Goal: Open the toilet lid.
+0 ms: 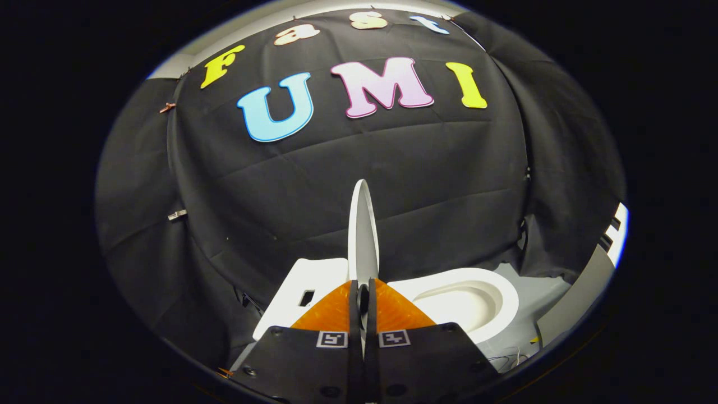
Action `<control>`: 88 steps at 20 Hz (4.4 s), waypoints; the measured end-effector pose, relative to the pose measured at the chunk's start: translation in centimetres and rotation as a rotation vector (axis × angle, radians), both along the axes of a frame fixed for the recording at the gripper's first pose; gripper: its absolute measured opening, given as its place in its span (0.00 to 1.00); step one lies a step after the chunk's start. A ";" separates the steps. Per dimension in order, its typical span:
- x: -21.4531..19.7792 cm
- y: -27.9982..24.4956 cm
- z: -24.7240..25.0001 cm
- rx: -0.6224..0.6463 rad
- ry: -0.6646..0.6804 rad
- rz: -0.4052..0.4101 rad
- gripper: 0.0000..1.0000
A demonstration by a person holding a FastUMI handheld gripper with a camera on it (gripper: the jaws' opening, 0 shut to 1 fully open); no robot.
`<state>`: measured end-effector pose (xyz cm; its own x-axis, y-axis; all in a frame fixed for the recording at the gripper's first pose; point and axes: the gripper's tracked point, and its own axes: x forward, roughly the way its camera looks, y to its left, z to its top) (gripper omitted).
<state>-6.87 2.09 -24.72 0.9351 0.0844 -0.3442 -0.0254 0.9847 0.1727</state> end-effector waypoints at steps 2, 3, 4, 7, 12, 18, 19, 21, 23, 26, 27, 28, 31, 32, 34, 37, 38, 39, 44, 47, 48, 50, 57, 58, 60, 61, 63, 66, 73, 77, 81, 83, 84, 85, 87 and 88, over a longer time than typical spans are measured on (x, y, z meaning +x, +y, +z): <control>0.0 0.0 -0.2 -0.023 -0.001 0.009 0.05; 0.1 0.0 -0.2 -0.033 -0.001 0.011 0.05; 0.1 0.2 -0.2 -0.043 -0.007 0.014 0.05; 0.3 0.6 -0.3 -0.066 -0.017 0.024 0.05; 0.2 0.9 -0.6 -0.112 -0.023 0.053 0.06; 0.4 1.7 -0.7 -0.125 -0.030 0.064 0.08; 0.2 1.8 -0.8 -0.132 -0.032 0.067 0.09; 0.4 1.8 -0.9 -0.141 -0.032 0.073 0.09; 0.2 1.8 -0.9 -0.159 -0.038 0.077 0.10; 0.7 1.5 -0.9 -0.183 -0.055 0.080 0.10; 0.7 1.6 -0.9 -0.186 -0.055 0.081 0.10; 0.6 1.7 -1.0 -0.190 -0.055 0.085 0.10; 0.6 1.7 -1.0 -0.197 -0.053 0.094 0.10; 0.6 1.8 -1.1 -0.192 -0.051 0.098 0.10; 0.4 2.1 -1.1 -0.173 -0.037 0.110 0.11; 0.1 2.4 -1.2 -0.157 -0.025 0.117 0.13; 0.1 2.6 -1.3 -0.157 -0.023 0.132 0.14; 0.0 2.6 -1.6 -0.168 -0.008 0.148 0.20; -0.5 2.6 -1.3 -0.157 -0.009 0.179 0.84; -0.4 2.9 -1.6 -0.143 -0.012 0.196 1.00; -0.7 3.1 -1.4 -0.124 -0.008 0.212 1.00; -0.8 3.6 -0.6 -0.078 -0.033 0.214 1.00; 0.1 4.3 1.8 0.011 -0.132 0.225 0.99; 0.3 4.2 2.1 0.008 -0.150 0.228 1.00; 0.7 3.5 2.7 -0.009 -0.182 0.233 0.99; 1.0 3.2 2.9 -0.012 -0.202 0.231 0.99; 1.6 2.5 3.4 -0.014 -0.232 0.222 0.99; 2.5 1.2 3.8 -0.035 -0.270 0.212 0.99; 4.3 -3.8 3.3 -0.127 -0.304 0.142 0.99; 4.9 -7.6 2.1 -0.170 -0.302 0.122 0.99; 6.7 -14.0 -0.5 -0.215 -0.296 0.083 0.99; 6.9 -16.4 -1.3 -0.223 -0.295 0.068 0.99; 6.9 -17.3 -1.6 -0.224 -0.299 0.061 0.99; 6.9 -18.2 -1.9 -0.223 -0.310 0.059 0.99; 7.0 -20.3 -2.3 -0.214 -0.334 0.030 0.99; 7.2 -21.4 -2.8 -0.206 -0.335 0.016 0.99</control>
<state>0.33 -19.27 -27.47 0.9977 0.0605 -0.0317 -0.0620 0.9969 -0.0492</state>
